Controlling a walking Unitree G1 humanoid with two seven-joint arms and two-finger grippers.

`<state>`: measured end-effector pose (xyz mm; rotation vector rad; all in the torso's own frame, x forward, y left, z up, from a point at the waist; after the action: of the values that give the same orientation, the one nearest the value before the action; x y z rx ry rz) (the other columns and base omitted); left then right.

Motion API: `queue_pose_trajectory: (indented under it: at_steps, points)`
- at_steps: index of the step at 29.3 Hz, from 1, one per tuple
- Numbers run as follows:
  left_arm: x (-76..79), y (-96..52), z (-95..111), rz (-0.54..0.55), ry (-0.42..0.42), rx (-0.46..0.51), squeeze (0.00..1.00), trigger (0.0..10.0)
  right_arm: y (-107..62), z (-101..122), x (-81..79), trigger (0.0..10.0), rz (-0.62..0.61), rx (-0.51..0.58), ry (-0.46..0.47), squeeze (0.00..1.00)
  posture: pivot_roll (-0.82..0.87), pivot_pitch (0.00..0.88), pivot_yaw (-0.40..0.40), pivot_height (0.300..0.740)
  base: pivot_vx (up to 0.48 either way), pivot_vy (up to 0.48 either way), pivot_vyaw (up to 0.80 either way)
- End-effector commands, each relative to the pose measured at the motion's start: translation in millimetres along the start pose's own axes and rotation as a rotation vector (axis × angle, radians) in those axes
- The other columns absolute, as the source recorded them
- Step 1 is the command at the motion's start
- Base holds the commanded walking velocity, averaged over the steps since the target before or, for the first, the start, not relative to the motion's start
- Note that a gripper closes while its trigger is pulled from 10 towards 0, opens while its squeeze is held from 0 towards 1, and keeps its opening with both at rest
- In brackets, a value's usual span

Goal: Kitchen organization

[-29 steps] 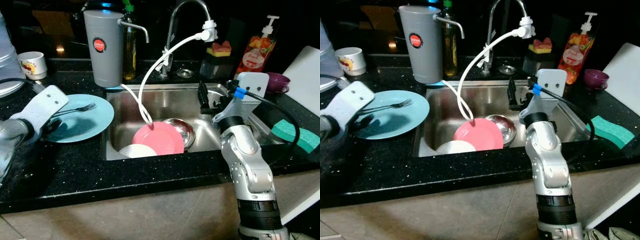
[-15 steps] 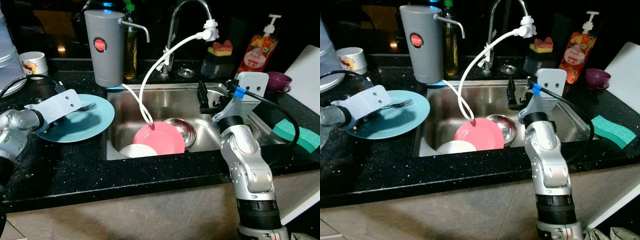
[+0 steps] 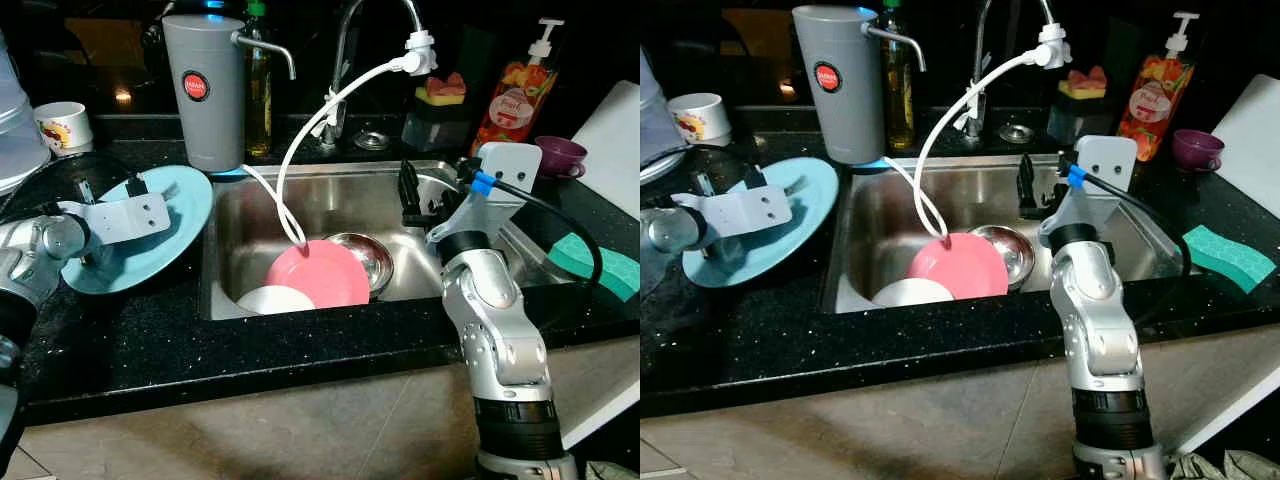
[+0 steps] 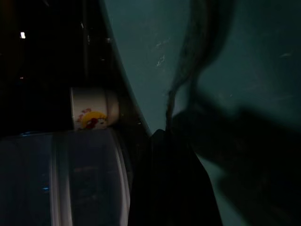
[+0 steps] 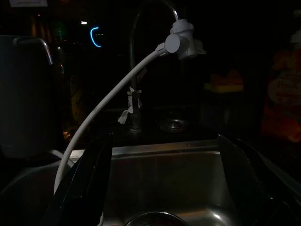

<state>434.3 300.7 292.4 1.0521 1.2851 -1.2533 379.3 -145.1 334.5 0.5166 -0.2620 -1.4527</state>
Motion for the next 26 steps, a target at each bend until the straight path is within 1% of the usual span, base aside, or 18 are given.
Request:
queue_pose_trajectory:
  at_steps: [1,7,8,9,10,12,14,15,16,17,18,19,20,21,22,23,24,26]
  points:
    - [41.3,1.8,-13.7,-0.125,0.038,-0.050,0.00,0.0,-2.2,4.4,1.5,10.0,-0.004,0.011,0.005,0.00,0.12,0.247,-0.079,0.740,0.000,0.000,0.00]
    - [40.1,2.1,-13.7,-0.108,0.044,-0.046,0.00,0.0,-2.0,4.3,1.9,10.0,-0.003,0.010,0.004,0.00,0.11,0.243,-0.080,0.740,0.000,0.000,0.00]
    - [36.4,2.5,-13.1,-0.089,0.040,-0.044,0.00,0.0,-1.9,4.3,1.8,10.0,-0.003,0.010,0.005,0.00,0.11,0.241,-0.081,0.740,0.000,0.000,0.00]
    - [26.7,2.8,-10.4,-0.044,0.034,-0.033,0.00,0.0,-1.6,4.1,1.5,10.0,-0.002,0.009,0.006,0.00,0.11,0.237,-0.082,0.740,0.000,0.000,0.00]
    - [26.7,2.8,-10.4,-0.044,0.034,-0.033,0.00,0.0,-1.6,4.1,1.5,10.0,-0.002,0.009,0.006,0.00,0.11,0.237,-0.082,0.740,0.000,0.000,0.00]
    - [19.8,2.8,-8.8,-0.012,0.033,-0.026,0.00,0.0,-1.6,4.1,1.1,10.0,-0.002,0.009,0.007,0.00,0.11,0.237,-0.082,0.740,0.000,0.000,0.00]
    - [3.0,1.4,-6.3,0.061,0.026,-0.020,0.00,0.0,-1.4,4.4,0.6,10.0,0.000,0.009,0.007,0.00,0.11,0.234,-0.081,0.740,0.000,0.000,0.00]
    - [-6.7,0.2,-4.2,0.094,0.008,-0.012,0.00,7.8,-1.2,4.6,0.6,10.0,0.000,0.009,0.007,0.00,0.11,0.234,-0.081,0.740,0.000,0.000,0.00]
    - [-6.7,0.2,-4.2,0.094,0.008,-0.012,0.00,7.8,-1.2,4.6,0.6,10.0,0.000,0.009,0.007,0.00,0.11,0.234,-0.081,0.740,0.000,0.000,0.00]
    - [-23.4,-2.8,-0.9,0.148,-0.032,0.004,0.00,10.0,-1.3,4.6,0.9,10.0,-0.001,0.009,0.007,0.00,0.11,0.233,-0.082,0.740,0.000,0.000,0.00]
    - [-30.6,-4.4,0.4,0.173,-0.050,0.011,0.00,10.0,-1.3,4.4,1.1,10.0,-0.001,0.009,0.006,0.00,0.11,0.230,-0.083,0.740,0.000,0.000,0.00]
    - [-30.6,-4.4,0.4,0.173,-0.050,0.011,0.00,10.0,-1.3,4.4,1.1,10.0,-0.001,0.009,0.006,0.00,0.11,0.230,-0.083,0.740,0.000,0.000,0.00]
    - [-42.9,-7.9,1.8,0.209,-0.088,0.022,0.00,10.0,-1.4,4.3,1.2,10.0,-0.002,0.009,0.007,0.00,0.11,0.230,-0.083,0.740,0.000,0.000,0.00]
    - [-51.1,-10.5,2.6,0.232,-0.113,0.031,0.00,10.0,-1.4,4.2,1.2,10.0,-0.002,0.008,0.007,0.00,0.11,0.230,-0.083,0.740,0.000,0.000,0.00]
    - [-69.1,-18.3,3.7,0.268,-0.190,0.055,0.00,10.0,-1.2,4.2,0.6,10.0,0.000,0.009,0.008,0.00,0.12,0.224,-0.082,0.740,0.000,0.000,0.00]
    - [-69.1,-18.3,3.7,0.268,-0.190,0.055,0.00,10.0,-1.2,4.2,0.6,10.0,0.000,0.009,0.008,0.00,0.12,0.224,-0.082,0.740,0.000,0.000,0.00]
    - [-76.0,-21.9,3.2,0.279,-0.231,0.064,0.00,10.0,-1.1,4.3,0.3,10.0,0.001,0.009,0.009,0.00,0.12,0.224,-0.082,0.740,0.000,0.000,0.00]
    - [-86.2,-28.0,1.6,0.297,-0.276,0.075,0.00,10.0,-0.9,4.6,0.0,10.0,0.002,0.011,0.009,0.00,0.12,0.224,-0.082,0.740,0.000,0.000,0.00]
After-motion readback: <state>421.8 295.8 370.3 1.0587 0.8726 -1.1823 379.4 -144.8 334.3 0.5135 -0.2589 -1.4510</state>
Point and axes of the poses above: a point about 5 cm out from each wrist's last joint towards the gripper, its own y axis pointing out of the wrist towards the gripper, its own z axis along the axis of the wrist's last joint, x = y × z, the point moved 5 cm from there along y, pointing out of the wrist towards the gripper, and after that the axes turned 5 degrees about y, right-handed, at the moved point
